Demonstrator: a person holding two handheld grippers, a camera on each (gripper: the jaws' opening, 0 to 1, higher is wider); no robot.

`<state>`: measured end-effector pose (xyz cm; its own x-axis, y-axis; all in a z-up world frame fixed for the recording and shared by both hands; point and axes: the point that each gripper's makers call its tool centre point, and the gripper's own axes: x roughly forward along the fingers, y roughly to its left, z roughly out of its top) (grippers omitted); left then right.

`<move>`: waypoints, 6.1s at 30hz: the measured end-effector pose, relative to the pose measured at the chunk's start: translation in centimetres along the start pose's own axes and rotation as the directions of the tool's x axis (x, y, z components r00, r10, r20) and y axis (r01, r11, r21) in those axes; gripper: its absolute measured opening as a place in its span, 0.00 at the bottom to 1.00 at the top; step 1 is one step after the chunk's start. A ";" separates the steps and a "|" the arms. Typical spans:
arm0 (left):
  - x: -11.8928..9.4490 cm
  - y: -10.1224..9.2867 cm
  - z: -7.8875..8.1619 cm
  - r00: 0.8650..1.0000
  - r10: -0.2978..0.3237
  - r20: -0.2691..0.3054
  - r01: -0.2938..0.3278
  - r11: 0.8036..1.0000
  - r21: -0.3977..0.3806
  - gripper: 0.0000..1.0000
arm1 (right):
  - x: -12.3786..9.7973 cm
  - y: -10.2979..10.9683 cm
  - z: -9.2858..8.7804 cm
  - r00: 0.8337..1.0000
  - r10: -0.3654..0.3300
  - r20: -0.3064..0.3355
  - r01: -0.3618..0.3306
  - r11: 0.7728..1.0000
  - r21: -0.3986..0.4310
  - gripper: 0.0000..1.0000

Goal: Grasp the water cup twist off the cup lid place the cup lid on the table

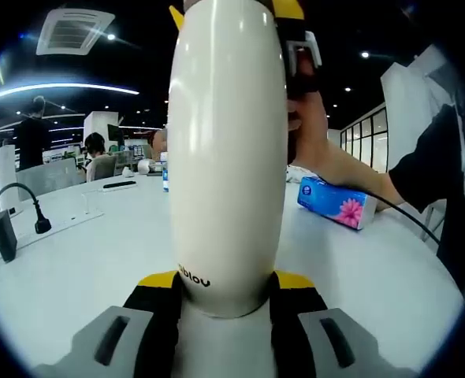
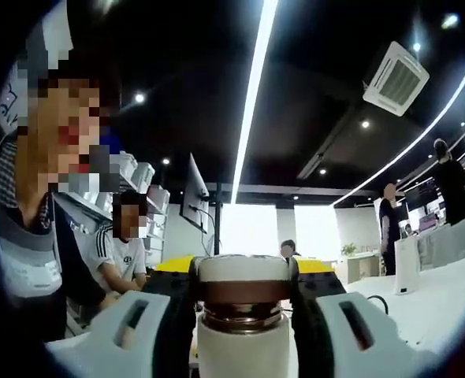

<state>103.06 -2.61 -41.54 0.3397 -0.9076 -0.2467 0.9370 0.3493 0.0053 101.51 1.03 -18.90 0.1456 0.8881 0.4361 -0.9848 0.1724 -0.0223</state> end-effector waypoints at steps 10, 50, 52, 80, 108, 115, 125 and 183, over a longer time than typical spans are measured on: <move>0.0 0.0 0.1 1.000 0.000 0.001 0.000 1.000 0.001 0.46 | 0.1 0.2 0.2 1.000 -0.009 0.010 0.009 0.999 -0.031 0.48; 0.0 0.0 0.1 1.000 -0.003 0.001 0.003 1.000 0.002 0.46 | 0.0 0.5 1.4 0.999 -0.011 0.047 0.015 0.997 -0.078 0.48; 0.0 0.0 0.1 1.000 -0.004 0.001 0.004 1.000 0.002 0.46 | 0.0 0.7 1.6 0.999 -0.008 0.049 0.012 0.995 -0.099 0.48; -0.1 -0.2 0.1 1.000 -0.003 0.001 0.003 1.000 0.003 0.46 | -1.4 -1.4 4.1 0.977 -0.043 0.207 0.008 0.986 0.164 0.46; -0.1 -0.1 0.0 1.000 -0.002 0.001 0.002 1.000 0.001 0.46 | -0.7 0.0 3.1 0.990 -0.011 0.139 0.004 0.999 0.051 0.43; 0.0 0.0 0.1 1.000 -0.004 0.003 0.004 1.000 0.004 0.46 | -0.4 0.6 2.3 0.995 -0.001 0.105 -0.003 0.999 0.041 0.48; 0.2 0.2 -0.2 1.000 -0.006 0.000 0.006 1.000 0.001 0.46 | -0.6 0.3 2.2 0.996 -0.014 0.092 0.012 1.000 0.029 0.51; -0.1 -0.4 0.1 1.000 -0.007 0.001 0.007 1.000 0.002 0.46 | 0.1 0.5 1.4 0.997 -0.048 -0.065 0.040 0.992 -0.124 0.48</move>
<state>102.62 -2.69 -41.39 0.3332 -0.9102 -0.2461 0.9395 0.3424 0.0056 100.90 0.64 -17.59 0.1985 0.9047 0.3771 -0.9589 0.2588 -0.1161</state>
